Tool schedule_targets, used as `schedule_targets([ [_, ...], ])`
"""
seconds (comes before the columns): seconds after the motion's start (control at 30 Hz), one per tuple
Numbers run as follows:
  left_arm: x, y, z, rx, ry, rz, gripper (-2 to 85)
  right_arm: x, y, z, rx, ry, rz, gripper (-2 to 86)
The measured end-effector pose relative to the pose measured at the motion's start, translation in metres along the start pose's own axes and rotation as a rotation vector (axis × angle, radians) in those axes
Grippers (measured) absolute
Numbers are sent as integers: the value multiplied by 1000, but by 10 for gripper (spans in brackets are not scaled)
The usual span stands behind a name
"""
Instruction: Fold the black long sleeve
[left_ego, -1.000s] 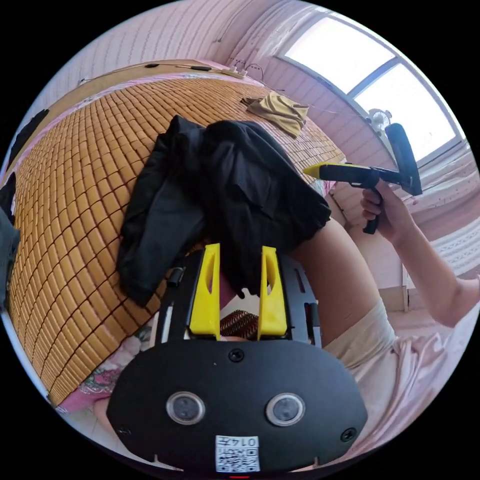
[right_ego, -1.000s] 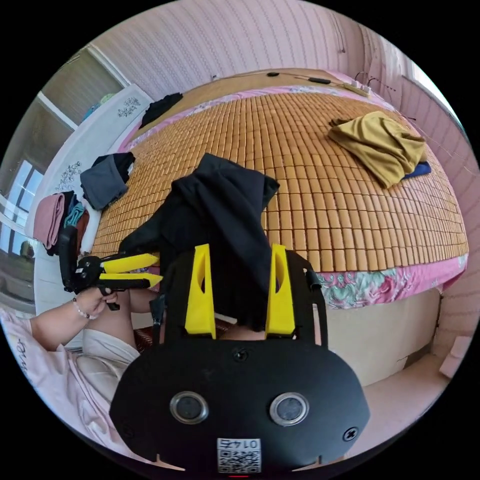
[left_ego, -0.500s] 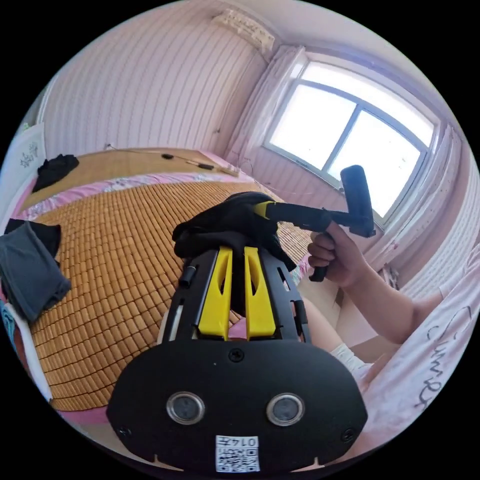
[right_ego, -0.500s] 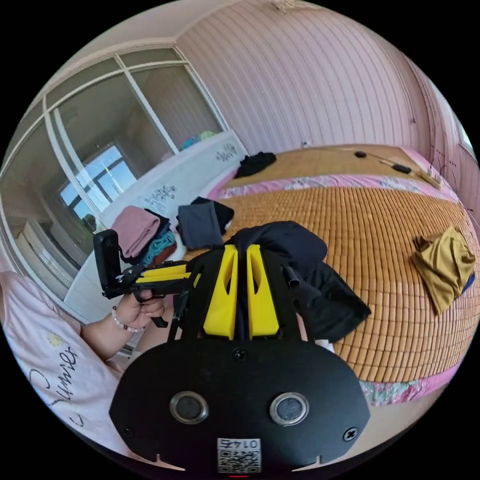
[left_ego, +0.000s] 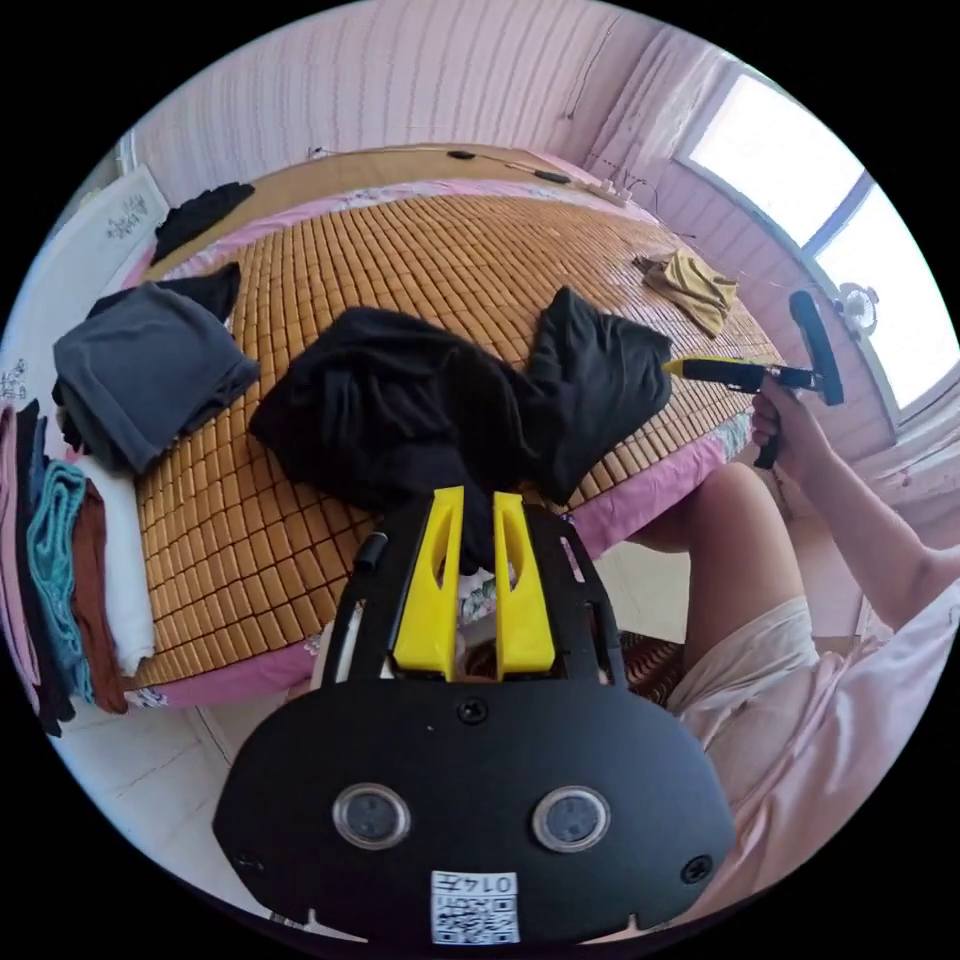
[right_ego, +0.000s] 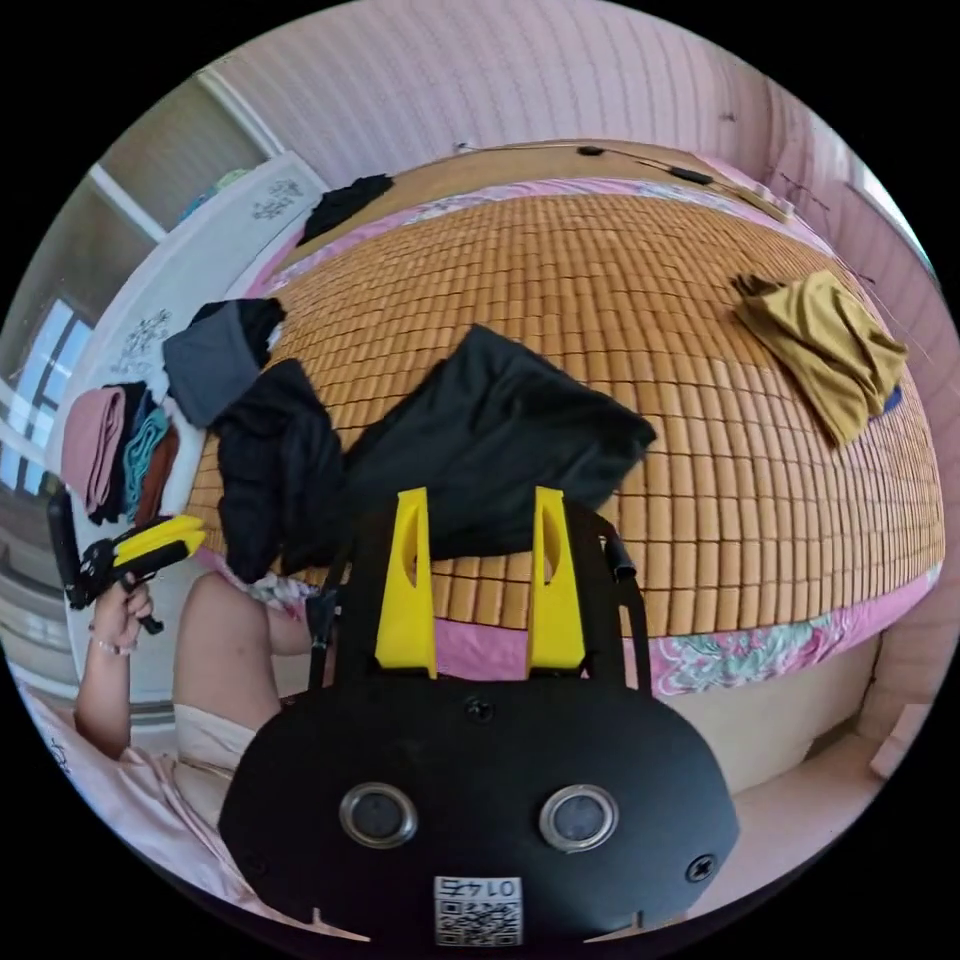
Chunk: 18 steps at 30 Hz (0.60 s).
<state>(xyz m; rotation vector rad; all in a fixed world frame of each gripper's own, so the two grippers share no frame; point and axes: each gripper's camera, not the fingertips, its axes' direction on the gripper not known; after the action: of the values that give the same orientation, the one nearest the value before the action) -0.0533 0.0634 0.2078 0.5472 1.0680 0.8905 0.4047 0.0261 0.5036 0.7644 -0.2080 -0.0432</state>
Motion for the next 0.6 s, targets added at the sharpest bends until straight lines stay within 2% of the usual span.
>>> schedule_targets([
  [0.07,28,-6,-21,145,98,92,45,21,-7,9,14,23,93,146],
  [0.13,54,-21,-17,146,131,187,58,28,-14,25,-19,29,134,147],
  [0.2,77,-38,4,106,90,252,77,25,-20,41,-68,3,137,139],
  [0.3,106,-64,61,-61,45,312,102,2,-20,46,-41,66,44,93],
  [0.37,122,-75,100,-246,7,327,98,-12,-18,44,-38,94,-20,62],
  [0.5,145,-78,89,-210,-80,455,23,-15,-18,18,59,7,-84,37],
  [0.6,161,-98,55,-27,-19,520,-4,-8,-30,-30,204,28,-99,31],
])
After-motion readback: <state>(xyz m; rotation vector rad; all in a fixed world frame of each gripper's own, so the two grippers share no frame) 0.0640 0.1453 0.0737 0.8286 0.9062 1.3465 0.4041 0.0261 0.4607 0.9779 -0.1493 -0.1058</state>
